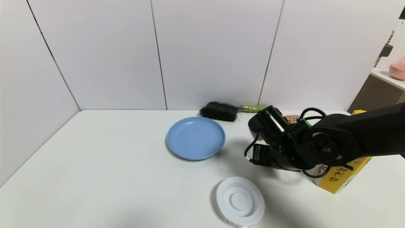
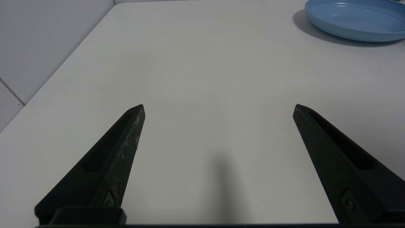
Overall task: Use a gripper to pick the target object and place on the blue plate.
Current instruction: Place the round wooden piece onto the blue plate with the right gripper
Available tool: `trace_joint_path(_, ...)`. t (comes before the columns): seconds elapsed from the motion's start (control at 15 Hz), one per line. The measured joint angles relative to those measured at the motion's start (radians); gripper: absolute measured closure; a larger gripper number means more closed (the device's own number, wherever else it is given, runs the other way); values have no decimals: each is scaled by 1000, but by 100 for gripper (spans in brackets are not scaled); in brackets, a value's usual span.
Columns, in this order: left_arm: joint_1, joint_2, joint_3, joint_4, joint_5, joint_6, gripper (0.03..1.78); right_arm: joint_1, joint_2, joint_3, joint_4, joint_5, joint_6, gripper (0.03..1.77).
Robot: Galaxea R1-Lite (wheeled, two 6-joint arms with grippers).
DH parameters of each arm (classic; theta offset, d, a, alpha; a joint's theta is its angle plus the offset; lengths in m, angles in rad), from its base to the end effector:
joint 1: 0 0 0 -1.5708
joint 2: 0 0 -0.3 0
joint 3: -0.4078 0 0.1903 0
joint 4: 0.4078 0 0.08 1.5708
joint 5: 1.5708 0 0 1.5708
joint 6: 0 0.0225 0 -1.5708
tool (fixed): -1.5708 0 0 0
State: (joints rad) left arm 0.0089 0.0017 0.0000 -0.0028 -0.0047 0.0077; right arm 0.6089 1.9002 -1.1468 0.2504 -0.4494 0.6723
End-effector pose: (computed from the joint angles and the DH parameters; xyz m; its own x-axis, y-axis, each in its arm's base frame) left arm -0.0227 -0.0003 0.0758 1.0000 0.0042 0.0011 -0.0042 1.0000 0.0077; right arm 0.2762 0.1807 0.1348 0.6453 -0.0797 -0.7598 0.1776 0.9829 0.0478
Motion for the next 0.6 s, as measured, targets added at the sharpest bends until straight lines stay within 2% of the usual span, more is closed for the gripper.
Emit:
trace_joint_path(0.33,0,0,0,0,0,0,12,8,-20,-89,4,1,-50,134)
trace_joint_path(0.6,0,0,0,0,0,0,12,76,8,-244,5,6,-57,134)
